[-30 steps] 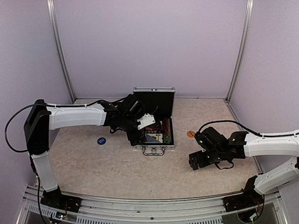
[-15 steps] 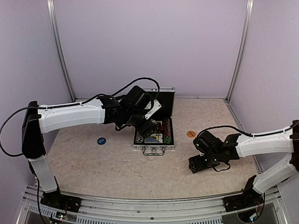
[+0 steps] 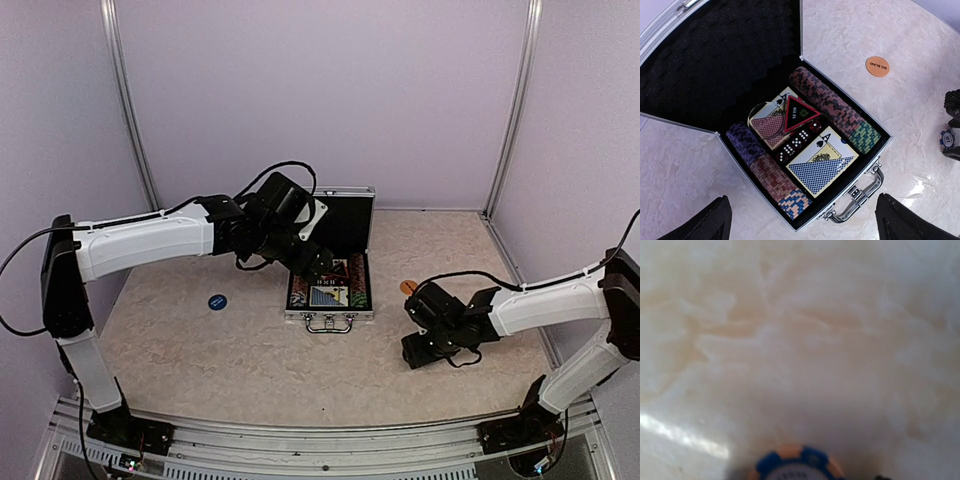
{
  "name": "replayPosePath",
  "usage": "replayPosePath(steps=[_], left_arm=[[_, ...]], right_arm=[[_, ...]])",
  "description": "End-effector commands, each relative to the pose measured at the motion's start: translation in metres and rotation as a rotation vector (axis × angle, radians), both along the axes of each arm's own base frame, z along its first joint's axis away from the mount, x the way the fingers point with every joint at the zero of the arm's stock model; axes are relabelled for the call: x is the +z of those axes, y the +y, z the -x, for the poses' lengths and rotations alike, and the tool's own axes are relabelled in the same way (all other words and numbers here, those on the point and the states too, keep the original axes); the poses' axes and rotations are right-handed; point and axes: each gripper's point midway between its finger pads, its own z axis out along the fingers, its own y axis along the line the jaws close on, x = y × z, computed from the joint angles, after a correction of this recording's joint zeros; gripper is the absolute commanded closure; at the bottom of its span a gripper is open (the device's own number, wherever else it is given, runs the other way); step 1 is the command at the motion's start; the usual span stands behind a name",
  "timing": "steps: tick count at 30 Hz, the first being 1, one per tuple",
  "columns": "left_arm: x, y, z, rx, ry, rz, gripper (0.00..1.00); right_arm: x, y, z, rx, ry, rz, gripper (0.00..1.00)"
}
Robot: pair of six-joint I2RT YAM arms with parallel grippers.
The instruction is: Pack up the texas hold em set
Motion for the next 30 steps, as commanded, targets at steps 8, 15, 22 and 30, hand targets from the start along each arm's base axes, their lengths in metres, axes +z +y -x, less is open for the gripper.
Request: replayPosePath(steps=[8, 15, 22, 30], left_arm=[[0.03, 0.007, -0.007, 0.098, -0.021, 0.112, 0.01], [0.028, 0.004, -0.005, 0.09, -0.006, 0.071, 0.01], [0.043, 0.003, 0.0, 0.068, -0.029, 0.107, 0.01], [0.047, 0.005, 0.001, 0.073, -0.038, 0.125, 0.01]], right_arm=[[-0.011, 0.008, 0.003, 0.032, 0.051, -0.014, 0.53], [-0.008, 0.001, 0.008, 0.027, 0.061, 0.008, 0.44], [-0.007, -0.005, 0.012, 0.027, 0.064, 0.017, 0.47], [-0.012, -0.006, 0.015, 0.035, 0.073, 0.019, 0.51]])
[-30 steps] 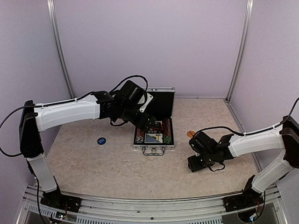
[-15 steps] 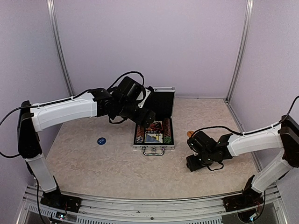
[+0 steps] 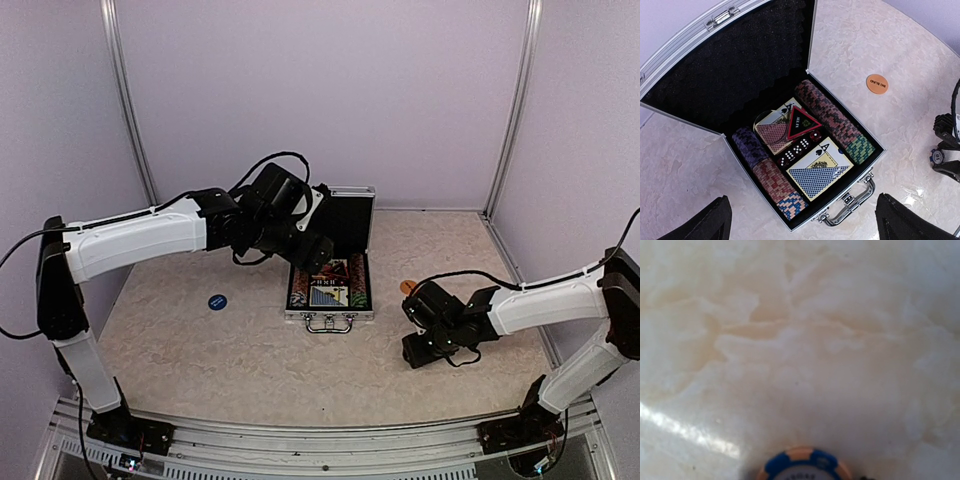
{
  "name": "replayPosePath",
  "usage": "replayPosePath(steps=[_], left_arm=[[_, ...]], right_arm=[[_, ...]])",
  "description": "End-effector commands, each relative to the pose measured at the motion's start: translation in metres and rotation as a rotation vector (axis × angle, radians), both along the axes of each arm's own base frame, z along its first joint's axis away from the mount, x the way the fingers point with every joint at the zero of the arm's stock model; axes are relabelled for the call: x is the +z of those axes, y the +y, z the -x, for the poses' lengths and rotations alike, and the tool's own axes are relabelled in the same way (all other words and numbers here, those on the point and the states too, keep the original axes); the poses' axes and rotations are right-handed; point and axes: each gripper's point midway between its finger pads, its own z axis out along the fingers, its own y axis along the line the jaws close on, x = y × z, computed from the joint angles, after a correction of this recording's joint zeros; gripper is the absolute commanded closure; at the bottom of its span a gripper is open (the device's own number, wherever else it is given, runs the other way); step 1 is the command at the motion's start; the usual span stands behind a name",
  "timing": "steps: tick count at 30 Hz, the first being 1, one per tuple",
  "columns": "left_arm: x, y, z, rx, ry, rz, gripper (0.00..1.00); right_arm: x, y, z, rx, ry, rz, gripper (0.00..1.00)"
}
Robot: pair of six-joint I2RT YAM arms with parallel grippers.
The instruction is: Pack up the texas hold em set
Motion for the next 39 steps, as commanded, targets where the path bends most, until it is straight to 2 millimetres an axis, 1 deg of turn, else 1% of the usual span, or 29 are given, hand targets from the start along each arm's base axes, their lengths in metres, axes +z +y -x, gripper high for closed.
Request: replayPosePath(steps=[1, 8, 13, 15, 17, 19, 22, 28, 31, 33, 36, 39], left_arm=[[0.021, 0.0, 0.003, 0.0, -0.036, 0.048, 0.01], [0.02, -0.006, 0.007, -0.024, -0.005, 0.107, 0.01], [0.017, -0.004, 0.005, -0.054, 0.096, 0.254, 0.01], [0.015, -0.004, 0.006, -0.057, 0.124, 0.286, 0.01], [0.012, -0.004, 0.006, -0.057, 0.133, 0.286, 0.01], [0.009, -0.006, 0.009, -0.062, 0.142, 0.284, 0.01], [0.006, -0.006, 0.011, -0.061, 0.145, 0.28, 0.01], [0.004, -0.006, 0.014, -0.042, 0.126, 0.247, 0.01], [0.001, -0.009, 0.019, -0.048, 0.127, 0.234, 0.01], [0.0, -0.01, 0.022, -0.055, 0.129, 0.231, 0.01], [0.0, -0.009, 0.022, -0.043, 0.115, 0.223, 0.01], [-0.001, -0.01, 0.025, -0.049, 0.117, 0.223, 0.01]], right_arm=[[-0.013, -0.012, 0.015, 0.006, 0.063, 0.03, 0.52], [-0.01, -0.009, 0.012, 0.023, 0.045, 0.023, 0.66], [-0.008, -0.007, 0.011, 0.035, 0.037, 0.012, 0.7], [-0.004, -0.005, 0.011, 0.043, 0.027, -0.001, 0.7], [-0.002, -0.004, 0.011, 0.05, 0.021, -0.008, 0.66], [0.0, -0.004, 0.011, 0.053, 0.016, -0.009, 0.56], [0.003, -0.002, 0.008, 0.052, 0.007, -0.014, 0.47], [0.012, 0.006, 0.004, 0.05, 0.024, -0.01, 0.45], [0.017, 0.013, 0.004, 0.058, 0.04, -0.033, 0.44], [0.018, 0.013, 0.004, 0.056, 0.047, -0.035, 0.44], [0.017, 0.015, 0.006, 0.067, 0.066, -0.035, 0.44], [0.008, 0.015, 0.009, 0.071, 0.092, -0.018, 0.44]])
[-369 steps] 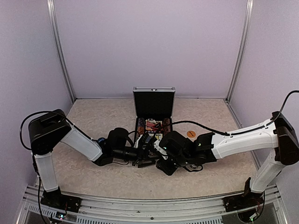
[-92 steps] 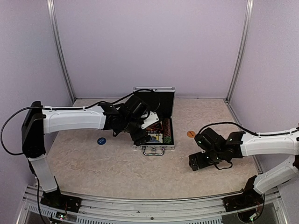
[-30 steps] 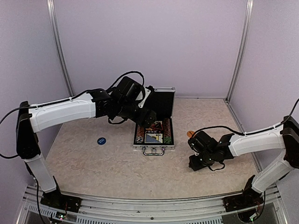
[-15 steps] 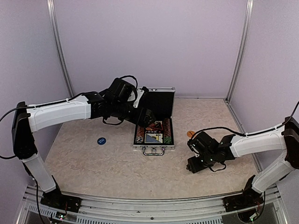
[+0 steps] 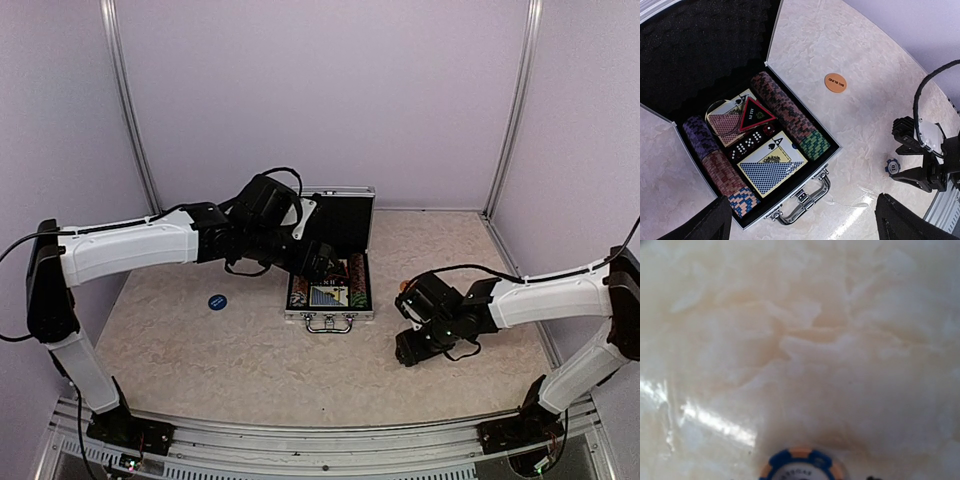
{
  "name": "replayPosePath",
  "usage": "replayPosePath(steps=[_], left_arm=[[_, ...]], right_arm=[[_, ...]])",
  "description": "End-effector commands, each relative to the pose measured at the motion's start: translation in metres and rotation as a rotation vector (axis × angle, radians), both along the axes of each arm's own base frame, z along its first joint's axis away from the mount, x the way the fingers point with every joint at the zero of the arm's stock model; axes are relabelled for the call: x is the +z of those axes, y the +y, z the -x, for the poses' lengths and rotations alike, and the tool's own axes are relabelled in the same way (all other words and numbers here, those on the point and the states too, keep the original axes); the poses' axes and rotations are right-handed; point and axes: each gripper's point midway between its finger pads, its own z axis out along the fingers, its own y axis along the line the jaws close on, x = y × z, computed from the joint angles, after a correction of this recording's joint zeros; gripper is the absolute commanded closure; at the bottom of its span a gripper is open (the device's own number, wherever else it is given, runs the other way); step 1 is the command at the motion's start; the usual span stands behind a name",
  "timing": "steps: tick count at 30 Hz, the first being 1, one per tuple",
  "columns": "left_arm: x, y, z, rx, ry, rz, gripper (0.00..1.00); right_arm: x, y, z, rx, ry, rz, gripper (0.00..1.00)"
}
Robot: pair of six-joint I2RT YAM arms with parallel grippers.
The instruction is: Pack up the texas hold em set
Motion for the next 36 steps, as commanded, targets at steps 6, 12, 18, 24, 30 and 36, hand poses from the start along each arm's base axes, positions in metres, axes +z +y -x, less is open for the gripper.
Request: replayPosePath(steps=[6, 12, 18, 24, 30, 36], left_arm=[[0.012, 0.004, 0.005, 0.009, -0.032, 0.019, 0.01], [0.011, 0.008, 0.007, 0.013, -0.034, 0.015, 0.01], [0.01, 0.01, 0.008, 0.016, -0.034, 0.011, 0.01], [0.011, 0.011, 0.008, 0.017, -0.039, 0.011, 0.01], [0.013, 0.011, 0.008, 0.018, -0.042, 0.016, 0.01], [0.014, 0.011, 0.009, 0.018, -0.042, 0.019, 0.01]], right_arm=[[-0.023, -0.005, 0.008, 0.003, 0.082, 0.063, 0.45], [-0.028, -0.004, 0.008, 0.019, 0.1, 0.084, 0.49], [-0.033, -0.003, 0.013, 0.037, 0.125, 0.118, 0.53], [-0.033, -0.004, 0.018, 0.043, 0.136, 0.139, 0.52], [-0.031, -0.002, 0.024, 0.057, 0.134, 0.159, 0.5], [-0.033, -0.006, 0.026, 0.055, 0.135, 0.185, 0.5]])
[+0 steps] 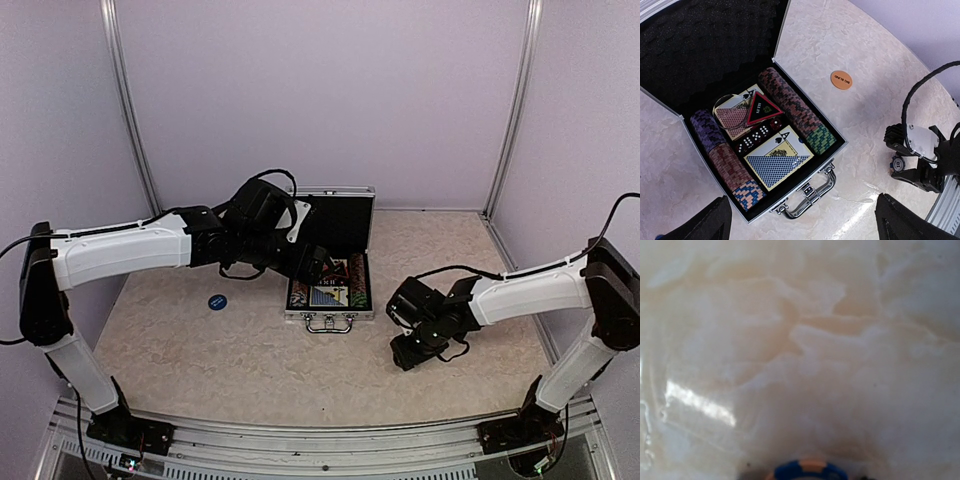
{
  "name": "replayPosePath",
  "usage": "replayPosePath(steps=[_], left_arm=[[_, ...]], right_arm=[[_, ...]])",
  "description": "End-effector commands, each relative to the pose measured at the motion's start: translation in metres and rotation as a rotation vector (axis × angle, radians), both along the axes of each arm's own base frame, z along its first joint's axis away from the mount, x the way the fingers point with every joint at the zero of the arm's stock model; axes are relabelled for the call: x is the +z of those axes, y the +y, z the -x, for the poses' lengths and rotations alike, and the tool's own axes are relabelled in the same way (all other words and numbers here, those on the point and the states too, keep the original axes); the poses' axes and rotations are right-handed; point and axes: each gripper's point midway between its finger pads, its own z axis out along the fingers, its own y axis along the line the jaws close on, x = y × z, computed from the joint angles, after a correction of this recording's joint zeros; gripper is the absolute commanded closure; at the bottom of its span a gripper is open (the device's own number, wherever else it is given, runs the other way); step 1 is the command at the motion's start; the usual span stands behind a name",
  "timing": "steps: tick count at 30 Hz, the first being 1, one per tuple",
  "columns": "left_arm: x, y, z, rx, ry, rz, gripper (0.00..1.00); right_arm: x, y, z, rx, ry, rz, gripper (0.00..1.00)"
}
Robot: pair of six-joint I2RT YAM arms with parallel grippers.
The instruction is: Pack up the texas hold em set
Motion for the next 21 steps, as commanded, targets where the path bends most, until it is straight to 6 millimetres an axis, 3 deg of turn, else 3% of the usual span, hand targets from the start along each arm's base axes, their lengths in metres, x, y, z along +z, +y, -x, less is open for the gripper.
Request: replayPosePath(steps=[1, 21], left_arm=[[0.0164, 0.0005, 0.0033, -0.002, -0.031, 0.035, 0.01], [0.0164, 0.0037, 0.0048, 0.014, -0.017, 0.043, 0.01]], right_arm=[[-0.0142, -0.0138, 0.018, 0.001, 0.073, 0.08, 0.5], [-0.0132, -0.0126, 0.0208, 0.025, 0.054, 0.111, 0.6]])
